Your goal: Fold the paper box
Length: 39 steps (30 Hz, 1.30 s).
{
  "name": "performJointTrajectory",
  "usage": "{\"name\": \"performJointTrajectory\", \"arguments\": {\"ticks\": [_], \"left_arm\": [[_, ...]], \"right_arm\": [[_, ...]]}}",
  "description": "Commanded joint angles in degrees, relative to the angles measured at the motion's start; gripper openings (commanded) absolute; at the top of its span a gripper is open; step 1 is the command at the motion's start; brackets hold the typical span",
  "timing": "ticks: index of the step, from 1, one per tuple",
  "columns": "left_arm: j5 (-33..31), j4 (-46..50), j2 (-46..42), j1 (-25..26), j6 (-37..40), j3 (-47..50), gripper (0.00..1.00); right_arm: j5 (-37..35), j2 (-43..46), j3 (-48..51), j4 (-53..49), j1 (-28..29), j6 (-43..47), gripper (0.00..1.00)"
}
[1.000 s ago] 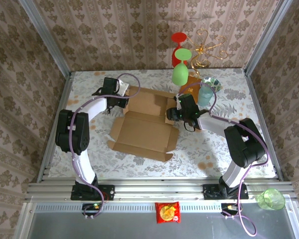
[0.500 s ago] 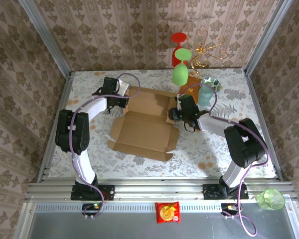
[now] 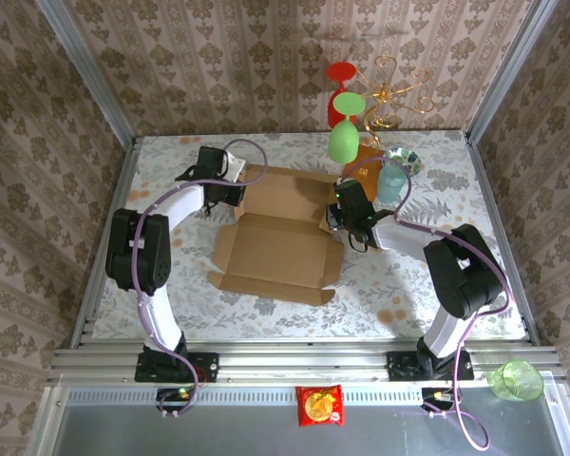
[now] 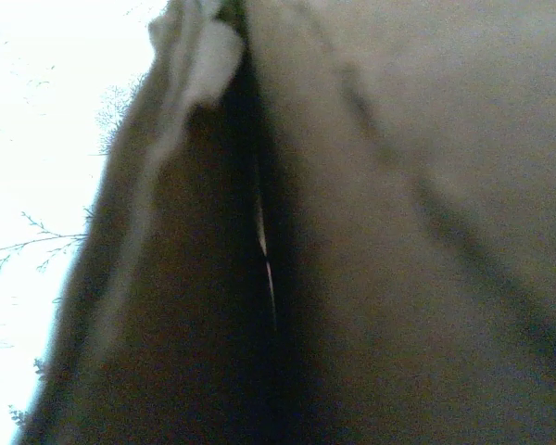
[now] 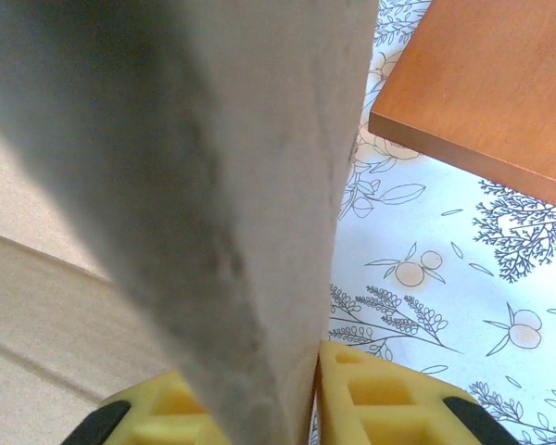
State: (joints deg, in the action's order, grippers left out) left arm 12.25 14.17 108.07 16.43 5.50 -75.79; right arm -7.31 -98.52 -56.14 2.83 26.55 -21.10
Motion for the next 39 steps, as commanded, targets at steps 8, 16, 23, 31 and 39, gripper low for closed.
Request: {"name": "performJointTrajectory", "arguments": {"ticks": [8,16,23,31,39], "left_arm": [[2.3,2.1,0.6,1.6,-1.7,-1.5,0.0],[2.0,2.3,0.9,1.8,-1.9,-1.7,0.0],[2.0,3.0,1.1,1.9,-1.5,-2.4,0.0],[1.4,4.2,1.3,2.4,-1.9,-3.4,0.0],[0.3,4.3,0.4,3.3,-4.7,-2.3,0.0]], "right_arm": [[7.8,1.5,3.9,-1.2,0.8,2.2,0.48],[13.5,3.9,5.6,-0.9,-0.6,3.5,0.55],[17.9,5.3,6.6,-2.1,-2.6,4.3,0.57],[17.5,3.9,6.4,-3.9,-2.9,4.1,0.63],[7.7,-1.9,-0.7,-7.9,0.3,4.0,0.6]]}}
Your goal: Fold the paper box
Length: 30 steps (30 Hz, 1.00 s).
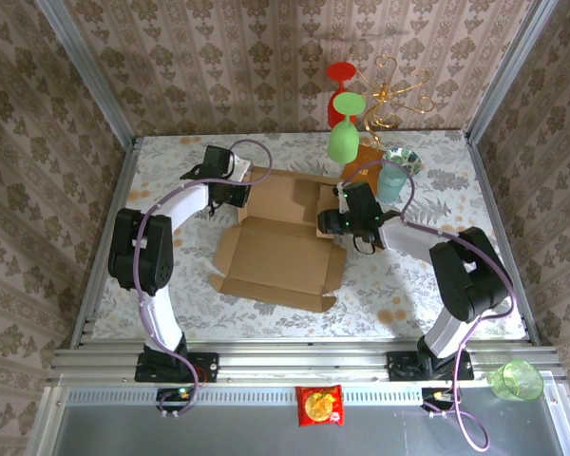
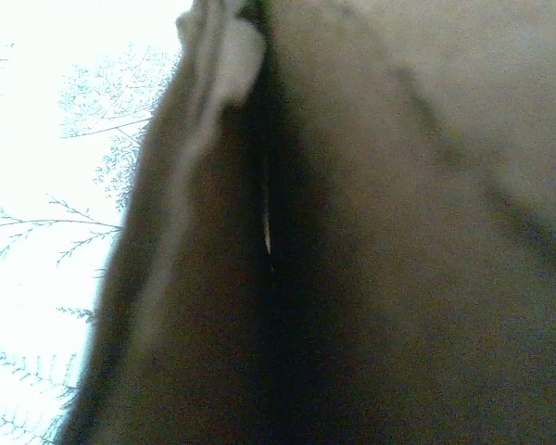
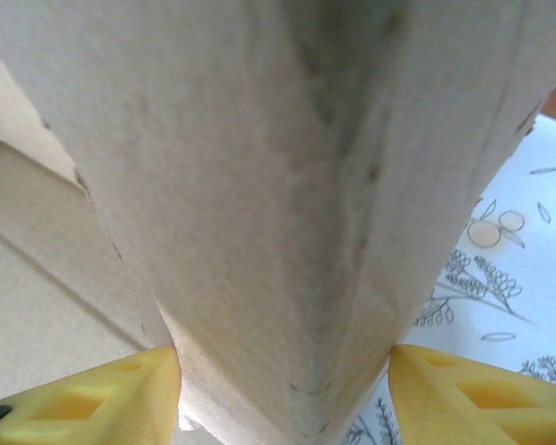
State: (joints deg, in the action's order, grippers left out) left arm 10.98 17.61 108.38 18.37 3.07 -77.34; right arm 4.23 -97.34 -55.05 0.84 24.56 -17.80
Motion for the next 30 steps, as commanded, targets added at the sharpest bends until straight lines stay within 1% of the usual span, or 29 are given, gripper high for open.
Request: {"name": "performJointTrajectory", "arguments": {"ticks": [1,5,12,14,20,24,26,30], "left_arm": [[1.4,0.8,0.0,1.5,-2.6,-0.6,0.0],[1.1,1.4,-0.2,1.9,-3.0,-0.4,0.0],[0.8,1.8,-0.4,1.9,-2.9,-0.3,0.0],[0.6,1.8,-0.5,1.9,-3.0,-0.2,0.0],[0.5,2.3,-0.8,1.9,-2.8,-0.3,0.0],[0.6,2.7,-1.0,2.0,-2.6,-0.4,0.0],[0.5,2.8,-1.1,2.2,-2.6,-0.4,0.0],[0.4,3.0,-1.2,2.4,-2.7,-0.4,0.0]], "right_arm": [[-5.4,-3.8,-2.5,-6.6,3.0,0.8,0.59],[-12.2,-5.7,-4.3,-9.0,4.7,-0.1,0.54],[-21.4,-6.9,-6.5,-14.0,5.3,-0.4,0.42],[-23.0,-6.4,-6.2,-14.3,5.3,-0.5,0.35],[-25.1,-4.8,-4.3,-13.3,5.5,0.0,0.24],[-25.2,-4.3,-3.2,-12.0,5.5,0.5,0.15],[-25.2,-4.3,-3.1,-11.6,5.6,1.0,0.1],[-25.2,-4.5,-3.5,-11.1,5.5,1.3,0.05]]}}
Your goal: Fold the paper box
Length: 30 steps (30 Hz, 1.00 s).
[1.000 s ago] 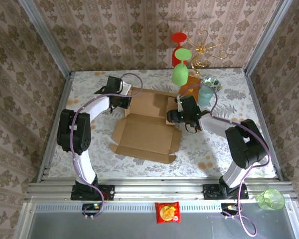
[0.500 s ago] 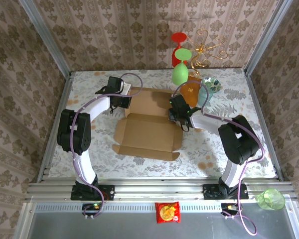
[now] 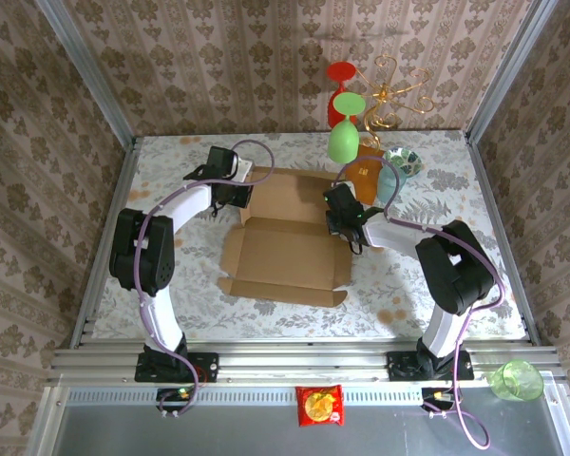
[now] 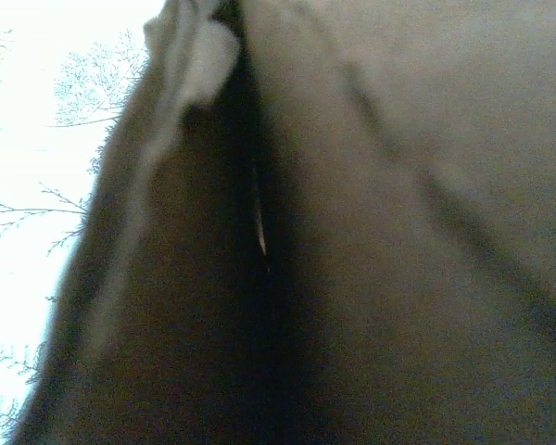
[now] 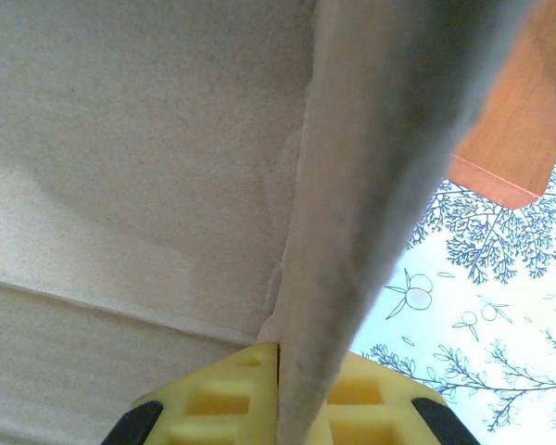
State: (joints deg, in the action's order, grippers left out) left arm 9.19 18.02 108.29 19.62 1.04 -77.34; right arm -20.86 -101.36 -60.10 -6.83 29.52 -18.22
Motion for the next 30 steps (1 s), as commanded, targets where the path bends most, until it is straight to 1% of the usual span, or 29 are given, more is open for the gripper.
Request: {"name": "performJointTrajectory", "arguments": {"ticks": [1,4,9,11,13,20,23,28,30], "left_arm": [[2.2,2.6,-1.1,1.2,-0.6,-0.4,0.0],[1.9,2.9,-1.1,1.2,-0.3,-0.3,0.0],[1.2,3.5,-1.1,1.6,0.1,-0.4,0.0],[1.1,3.7,-1.2,1.9,0.4,-0.3,0.0],[1.0,3.8,-1.2,1.9,0.5,0.0,0.0],[1.2,3.5,-1.1,1.9,0.5,0.4,0.0],[1.3,3.6,-1.1,1.9,0.6,0.3,0.0],[1.2,3.8,-1.0,1.9,0.8,0.2,0.0],[1.3,3.9,-1.0,2.0,0.8,0.1,0.0]], "right_arm": [[-0.1,-0.5,1.4,-3.4,0.5,1.7,0.03],[-0.3,-0.7,0.7,-3.3,0.5,1.5,0.0],[-1.1,-0.2,0.2,-2.8,0.5,1.0,0.01],[-0.6,0.7,0.7,-1.2,0.2,0.9,0.14],[0.5,1.5,0.8,0.1,-0.4,0.8,0.22],[3.2,1.0,-1.6,0.4,-2.3,2.6,0.29],[3.0,0.9,-2.0,0.3,-3.1,2.7,0.31],[2.9,1.2,-2.7,0.4,-4.5,3.0,0.32],[2.9,0.9,-3.3,0.0,-4.7,3.4,0.25]]}}
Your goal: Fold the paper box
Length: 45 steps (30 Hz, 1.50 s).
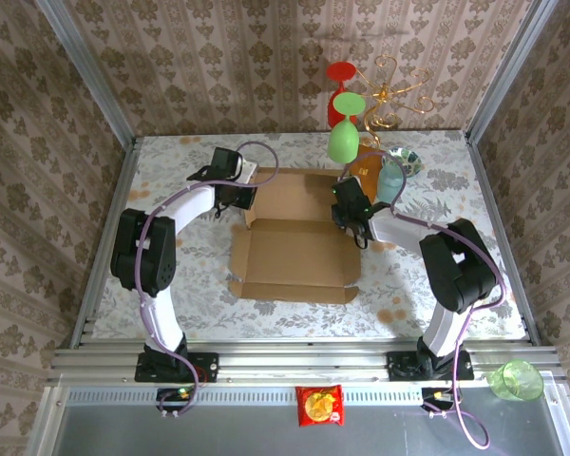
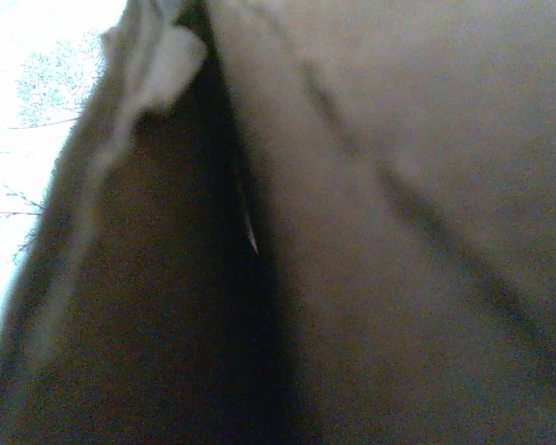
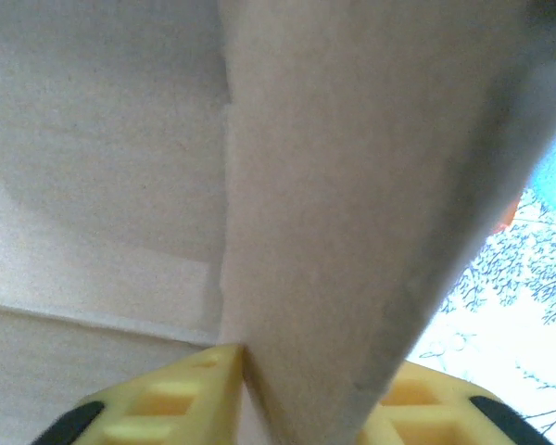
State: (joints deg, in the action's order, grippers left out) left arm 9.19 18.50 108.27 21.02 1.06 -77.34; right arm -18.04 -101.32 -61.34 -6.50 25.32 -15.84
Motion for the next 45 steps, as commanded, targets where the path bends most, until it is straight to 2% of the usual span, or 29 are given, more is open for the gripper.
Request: {"name": "performJointTrajectory", "arguments": {"ticks": [1,5,9,12,16,21,28,34,38,45], "left_arm": [[1.3,3.4,-0.9,0.6,0.8,0.1,0.0],[1.1,3.6,-0.7,0.8,0.5,-0.2,0.0],[-0.3,4.7,-0.3,1.2,-0.1,-1.1,0.0],[-2.9,5.8,0.1,2.0,-1.2,-1.6,0.0],[-6.9,7.4,0.4,3.6,-3.3,-2.4,0.0],[-10.0,9.3,1.4,4.7,-5.9,-3.8,0.0],[-11.8,10.2,2.7,6.9,-7.3,-5.0,0.0],[-12.2,11.9,3.7,7.1,-5.5,-5.9,0.0],[-12.4,13.4,4.5,7.1,-4.1,-6.9,0.0],[-12.4,14.4,5.3,7.1,-3.1,-8.3,0.0]], "right_arm": [[0.1,0.7,-2.2,-0.3,-0.5,1.2,0.2],[-1.2,0.1,-2.6,-1.7,-0.4,0.4,0.01],[-4.0,0.7,-1.7,-2.4,0.6,-0.8,0.0],[-10.2,0.6,-2.8,-6.9,2.4,-3.3,0.0],[-19.3,-0.6,-6.2,-16.8,4.2,-11.2,0.0],[-24.7,-1.7,-8.4,-21.1,6.3,-15.1,0.0],[-22.9,-2.4,-11.4,-23.3,7.3,-15.7,0.0],[-17.2,-0.6,-10.0,-19.0,5.1,-11.6,0.0],[-10.7,0.9,-9.3,-16.6,1.9,-9.8,0.15],[-7.4,1.4,-11.1,-16.4,-0.3,-8.3,0.29]]}}
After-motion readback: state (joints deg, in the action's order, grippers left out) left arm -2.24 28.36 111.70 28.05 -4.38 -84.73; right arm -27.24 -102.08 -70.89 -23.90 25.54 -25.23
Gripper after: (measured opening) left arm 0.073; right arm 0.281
